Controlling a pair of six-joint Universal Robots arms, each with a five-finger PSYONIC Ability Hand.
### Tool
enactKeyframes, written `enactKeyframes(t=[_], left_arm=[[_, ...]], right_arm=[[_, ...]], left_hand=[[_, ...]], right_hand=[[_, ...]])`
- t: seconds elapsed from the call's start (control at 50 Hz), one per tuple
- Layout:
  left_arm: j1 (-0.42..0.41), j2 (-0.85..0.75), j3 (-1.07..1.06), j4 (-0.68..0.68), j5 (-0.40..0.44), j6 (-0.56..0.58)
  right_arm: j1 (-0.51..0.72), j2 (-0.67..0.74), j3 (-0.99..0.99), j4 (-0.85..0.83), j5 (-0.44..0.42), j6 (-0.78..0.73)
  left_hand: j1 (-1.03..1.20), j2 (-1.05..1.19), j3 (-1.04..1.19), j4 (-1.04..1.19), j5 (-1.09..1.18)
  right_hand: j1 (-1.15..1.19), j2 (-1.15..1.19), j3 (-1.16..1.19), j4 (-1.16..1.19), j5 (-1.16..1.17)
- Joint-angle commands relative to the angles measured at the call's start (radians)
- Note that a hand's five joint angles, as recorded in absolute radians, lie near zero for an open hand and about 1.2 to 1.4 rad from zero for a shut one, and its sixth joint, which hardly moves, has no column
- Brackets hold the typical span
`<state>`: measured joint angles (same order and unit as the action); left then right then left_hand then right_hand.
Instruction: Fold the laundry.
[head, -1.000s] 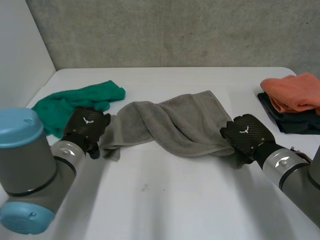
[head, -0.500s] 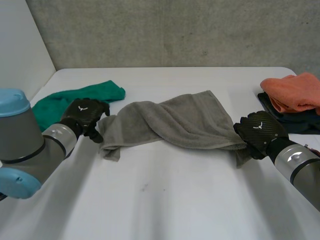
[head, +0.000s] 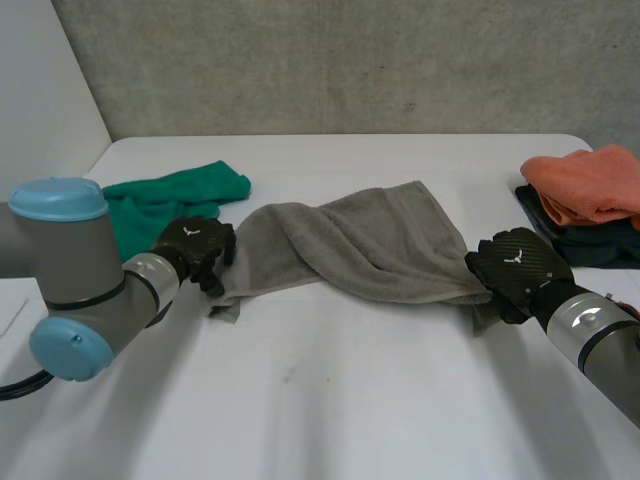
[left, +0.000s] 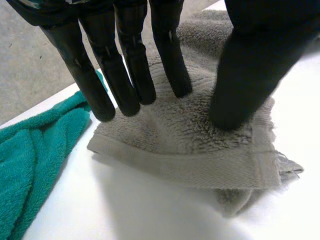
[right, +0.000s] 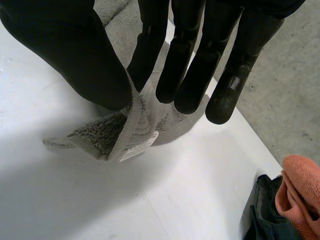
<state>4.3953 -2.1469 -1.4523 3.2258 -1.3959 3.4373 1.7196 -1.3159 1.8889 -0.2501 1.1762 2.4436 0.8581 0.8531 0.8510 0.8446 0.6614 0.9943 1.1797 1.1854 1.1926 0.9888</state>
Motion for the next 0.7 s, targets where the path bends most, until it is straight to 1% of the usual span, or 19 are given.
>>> enactKeyframes(t=[0.02, 0.08, 0.18, 0.24, 0.28, 0.32, 0.34, 0.36, 0.44, 0.52, 0.62, 0.7], left_arm=[[0.001, -0.054, 0.049, 0.019, -0.028, 0.002], [0.001, -0.07, 0.073, 0.029, -0.051, 0.003], [-0.004, -0.053, 0.09, 0.017, -0.054, 0.005], [-0.014, 0.033, 0.081, -0.003, -0.054, 0.002], [-0.017, 0.131, 0.069, -0.032, -0.052, -0.003], [-0.014, 0.191, 0.06, -0.049, -0.051, -0.006], [-0.016, 0.22, 0.056, -0.057, -0.051, -0.006], [-0.017, 0.275, 0.055, -0.067, -0.049, -0.007], [-0.01, 0.415, 0.047, -0.078, -0.049, -0.006], [-0.007, 0.505, 0.024, -0.081, -0.048, -0.003], [-0.011, 0.561, -0.019, -0.103, -0.054, 0.006], [-0.005, 0.558, -0.069, -0.116, -0.054, 0.042]], right_arm=[[0.0, 0.001, 0.001, 0.0, 0.0, -0.002], [-0.002, 0.0, 0.001, 0.0, 0.0, -0.002], [-0.008, -0.002, -0.016, 0.003, 0.01, -0.008], [-0.026, -0.006, -0.036, 0.018, 0.011, -0.006], [-0.041, -0.02, -0.069, 0.072, 0.011, -0.009], [-0.048, -0.038, -0.102, 0.127, 0.01, -0.009], [-0.052, -0.07, -0.135, 0.187, 0.01, -0.009], [-0.055, -0.087, -0.151, 0.216, 0.01, -0.009], [-0.072, -0.152, -0.229, 0.331, 0.003, -0.011], [-0.077, -0.187, -0.304, 0.397, 0.003, -0.014], [-0.086, -0.216, -0.361, 0.459, 0.005, -0.032], [-0.115, -0.221, -0.393, 0.546, 0.005, -0.113]], left_hand=[[0.538, 0.543, 0.545, 0.552, 0.56], [0.538, 0.543, 0.545, 0.552, 0.56], [0.538, 0.543, 0.545, 0.552, 0.56], [0.538, 0.543, 0.545, 0.552, 0.56], [0.538, 0.543, 0.545, 0.552, 0.56], [0.538, 0.543, 0.545, 0.552, 0.56], [0.538, 0.543, 0.545, 0.552, 0.56], [0.538, 0.543, 0.545, 0.552, 0.56], [0.538, 0.543, 0.545, 0.552, 0.56], [0.538, 0.543, 0.545, 0.552, 0.56], [0.538, 0.543, 0.545, 0.552, 0.56], [0.538, 0.543, 0.545, 0.552, 0.56]], right_hand=[[0.402, 0.217, 0.211, 0.204, 0.233], [0.402, 0.217, 0.211, 0.204, 0.233], [0.402, 0.217, 0.211, 0.204, 0.233], [0.402, 0.217, 0.211, 0.204, 0.233], [0.402, 0.217, 0.211, 0.204, 0.233], [0.402, 0.217, 0.211, 0.204, 0.233], [0.402, 0.217, 0.211, 0.204, 0.233], [0.402, 0.217, 0.211, 0.204, 0.233], [0.402, 0.217, 0.211, 0.204, 0.233], [0.402, 0.217, 0.211, 0.204, 0.233], [0.402, 0.217, 0.211, 0.204, 0.233], [0.402, 0.217, 0.211, 0.204, 0.233]])
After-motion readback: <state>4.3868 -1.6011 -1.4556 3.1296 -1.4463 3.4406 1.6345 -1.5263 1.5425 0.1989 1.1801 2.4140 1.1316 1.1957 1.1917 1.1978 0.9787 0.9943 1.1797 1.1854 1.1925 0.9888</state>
